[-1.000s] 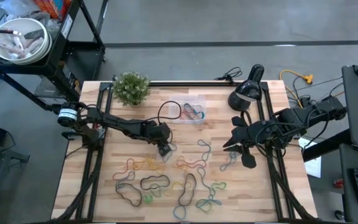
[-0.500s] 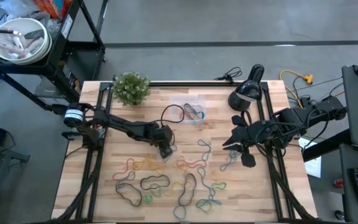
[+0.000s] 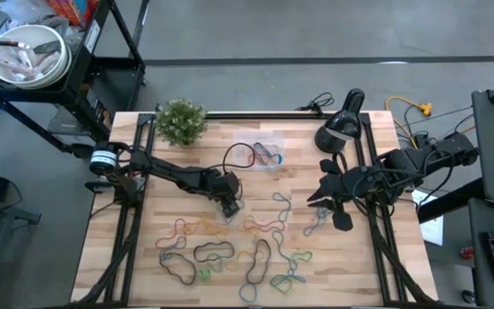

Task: Pick and place rubber bands into bin
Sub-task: Put the blue rubberband into the transparent bin

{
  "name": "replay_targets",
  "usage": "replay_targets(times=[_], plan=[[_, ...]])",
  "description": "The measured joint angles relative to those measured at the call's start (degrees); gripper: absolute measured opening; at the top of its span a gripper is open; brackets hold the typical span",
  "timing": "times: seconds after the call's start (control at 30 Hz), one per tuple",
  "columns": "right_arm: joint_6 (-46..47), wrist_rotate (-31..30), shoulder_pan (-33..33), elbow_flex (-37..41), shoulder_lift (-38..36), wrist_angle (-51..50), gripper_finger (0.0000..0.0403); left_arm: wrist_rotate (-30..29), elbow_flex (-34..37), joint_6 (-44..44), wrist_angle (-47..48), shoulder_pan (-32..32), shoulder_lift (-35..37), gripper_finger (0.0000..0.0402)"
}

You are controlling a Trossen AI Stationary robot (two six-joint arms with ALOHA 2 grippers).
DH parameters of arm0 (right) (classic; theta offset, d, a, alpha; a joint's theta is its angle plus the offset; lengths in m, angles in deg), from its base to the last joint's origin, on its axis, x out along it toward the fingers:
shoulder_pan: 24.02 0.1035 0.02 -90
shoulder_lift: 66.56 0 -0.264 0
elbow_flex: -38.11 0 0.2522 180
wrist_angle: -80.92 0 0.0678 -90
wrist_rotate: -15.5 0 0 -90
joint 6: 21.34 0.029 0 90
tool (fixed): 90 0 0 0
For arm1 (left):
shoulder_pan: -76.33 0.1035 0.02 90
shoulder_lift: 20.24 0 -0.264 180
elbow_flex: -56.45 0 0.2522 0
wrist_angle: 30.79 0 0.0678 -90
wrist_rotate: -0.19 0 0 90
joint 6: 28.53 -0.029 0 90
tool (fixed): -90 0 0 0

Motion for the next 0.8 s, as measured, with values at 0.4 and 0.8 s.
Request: replay_targets(times=[0.4,0.8], plan=[[0.0,0.0,0.0,0.0,0.0,0.0,0.0056,-0.1,-0.1,-0.4,0.7,0.0,0.0,0.0005],[0.0,-1.4,0.0,0.0,0.0,0.0,0.0056,1.8,-0.1,-0.2,2.3,-0.1,2.6,0.0]])
